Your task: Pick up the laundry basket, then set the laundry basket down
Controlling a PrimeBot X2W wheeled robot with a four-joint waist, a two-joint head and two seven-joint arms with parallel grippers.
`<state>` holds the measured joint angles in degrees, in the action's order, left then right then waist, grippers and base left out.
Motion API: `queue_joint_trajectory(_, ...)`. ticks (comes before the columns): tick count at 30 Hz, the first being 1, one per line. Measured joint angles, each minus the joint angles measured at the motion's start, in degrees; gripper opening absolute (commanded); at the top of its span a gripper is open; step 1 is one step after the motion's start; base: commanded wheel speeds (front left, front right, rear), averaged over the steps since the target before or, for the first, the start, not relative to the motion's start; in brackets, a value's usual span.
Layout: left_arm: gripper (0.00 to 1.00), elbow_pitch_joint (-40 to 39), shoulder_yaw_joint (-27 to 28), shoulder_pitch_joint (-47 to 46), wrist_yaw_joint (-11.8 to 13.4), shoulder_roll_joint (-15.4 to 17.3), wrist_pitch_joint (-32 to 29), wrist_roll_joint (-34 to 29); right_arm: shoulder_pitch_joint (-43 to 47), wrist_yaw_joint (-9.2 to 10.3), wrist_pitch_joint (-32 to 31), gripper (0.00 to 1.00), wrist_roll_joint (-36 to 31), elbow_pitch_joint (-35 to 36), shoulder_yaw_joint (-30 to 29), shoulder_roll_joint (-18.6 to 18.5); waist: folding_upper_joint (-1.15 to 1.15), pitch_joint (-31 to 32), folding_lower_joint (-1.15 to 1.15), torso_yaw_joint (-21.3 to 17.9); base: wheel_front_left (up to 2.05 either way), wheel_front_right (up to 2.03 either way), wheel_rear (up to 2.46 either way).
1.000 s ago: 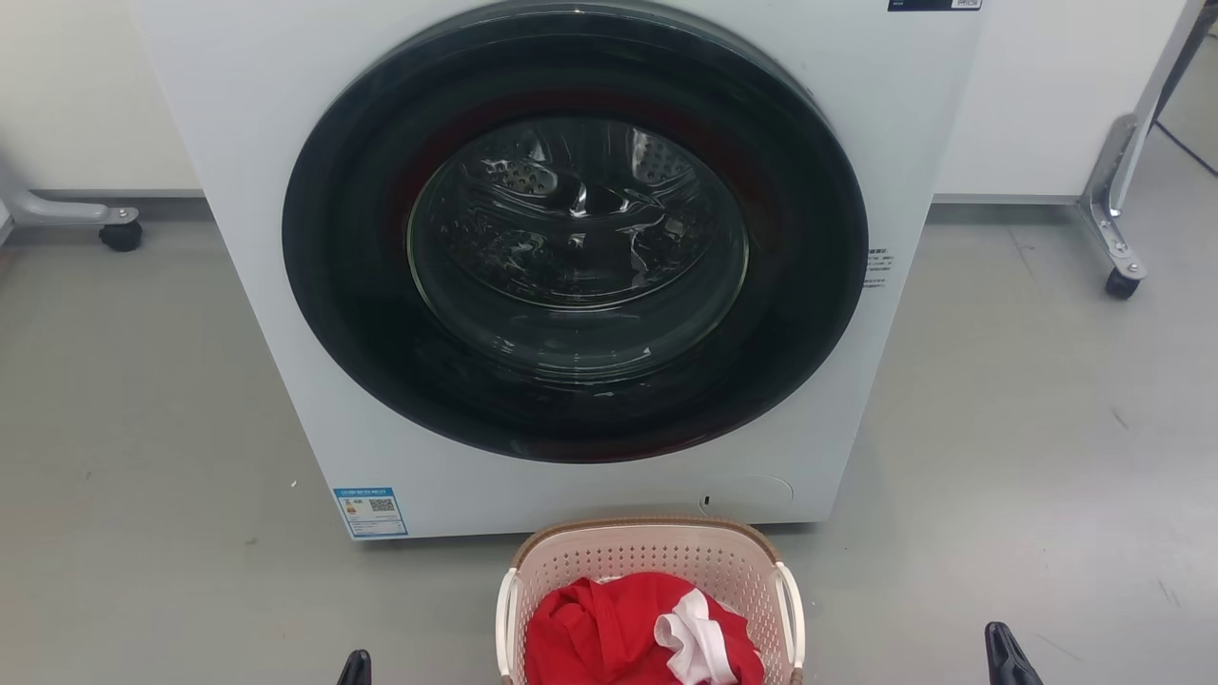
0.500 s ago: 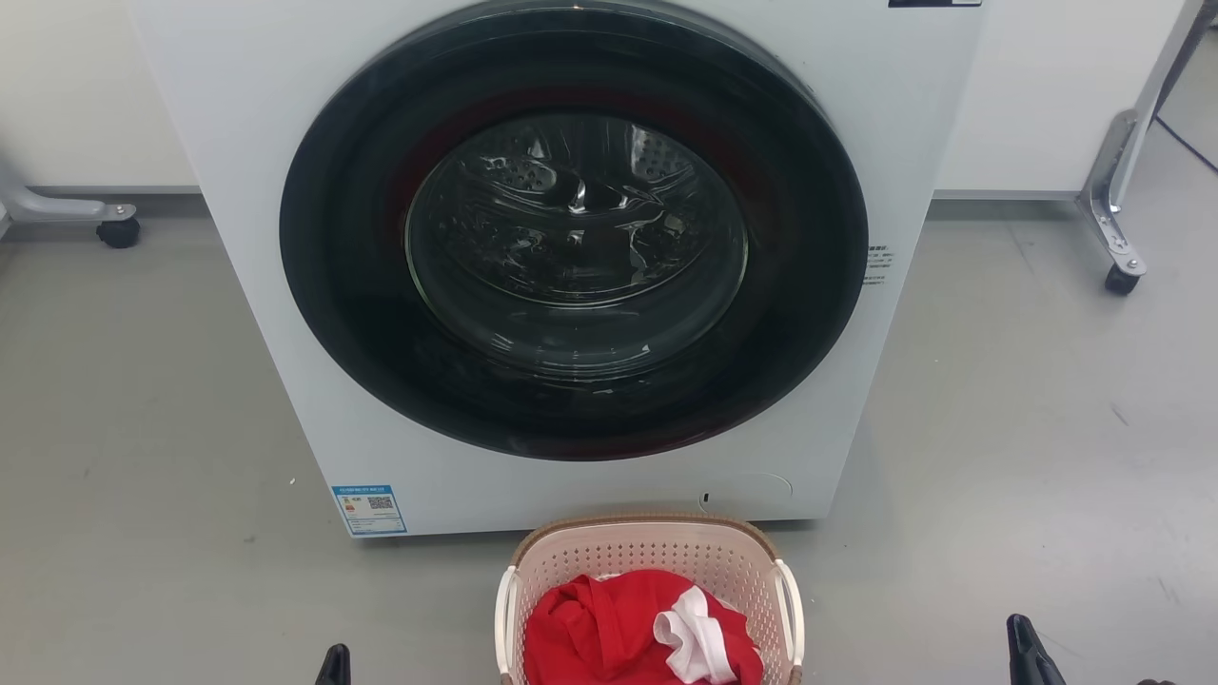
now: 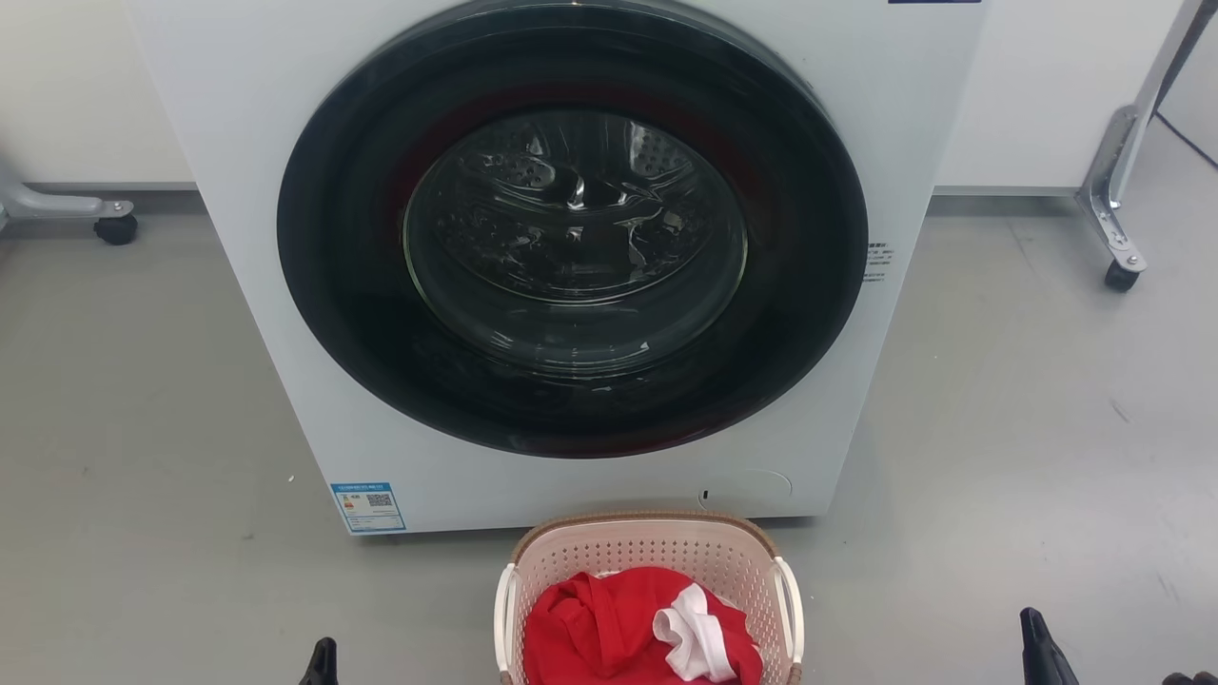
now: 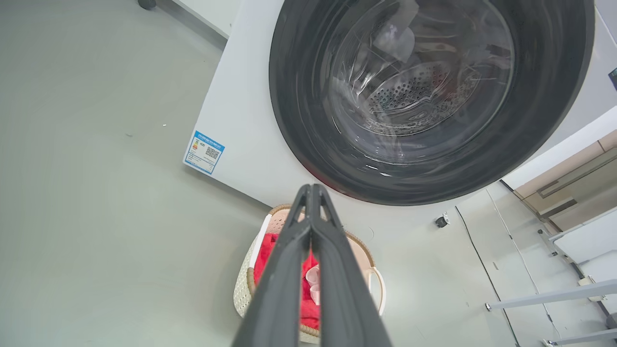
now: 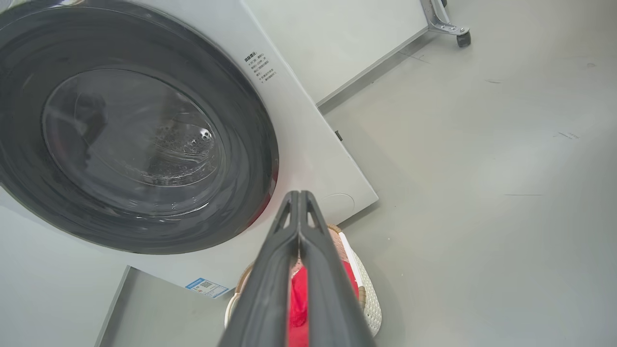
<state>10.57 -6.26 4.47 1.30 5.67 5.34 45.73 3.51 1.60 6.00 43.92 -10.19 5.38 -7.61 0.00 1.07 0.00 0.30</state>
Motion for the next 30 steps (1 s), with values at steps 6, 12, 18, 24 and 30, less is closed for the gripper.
queue_joint_trajectory(6, 0.00, 0.5, 1.0, -0.9, -0.9, -0.3, -1.3, 4.4, -0.9, -0.69, -1.5, 0.00, 4.5, -0.6, -1.3, 0.4, 0.00, -0.1, 0.00, 0.0, 0.00, 0.00, 0.00)
queue_joint_trajectory(12, 0.00, 1.3, 2.2, -1.9, -1.7, -0.5, -2.3, 8.7, -1.9, -1.68, -2.5, 0.00, 9.2, -1.3, -2.6, 1.0, 0.00, -0.2, 0.00, -0.1, 0.00, 0.00, 0.00)
queue_joint_trajectory(18, 0.00, 1.9, 3.4, -2.5, -2.4, -0.8, -3.5, 13.0, -2.3, -2.43, -3.9, 0.00, 14.0, -2.0, -3.9, 1.4, 0.00, -0.3, 0.00, -0.1, 0.00, 0.00, 0.00)
queue_joint_trajectory(24, 0.00, 2.5, 4.6, -3.5, -3.4, -1.3, -4.8, 18.4, -3.3, -3.33, -5.2, 0.00, 19.2, -2.8, -5.3, 2.1, 0.00, -0.5, 0.00, -0.1, 0.00, 0.00, 0.00)
queue_joint_trajectory(30, 0.00, 3.2, 5.8, -4.5, -4.2, -1.6, -6.1, 22.9, -4.4, -4.21, -6.5, 0.00, 23.9, -3.4, -6.6, 2.5, 0.00, -0.6, 0.00, -0.2, 0.00, 0.00, 0.00)
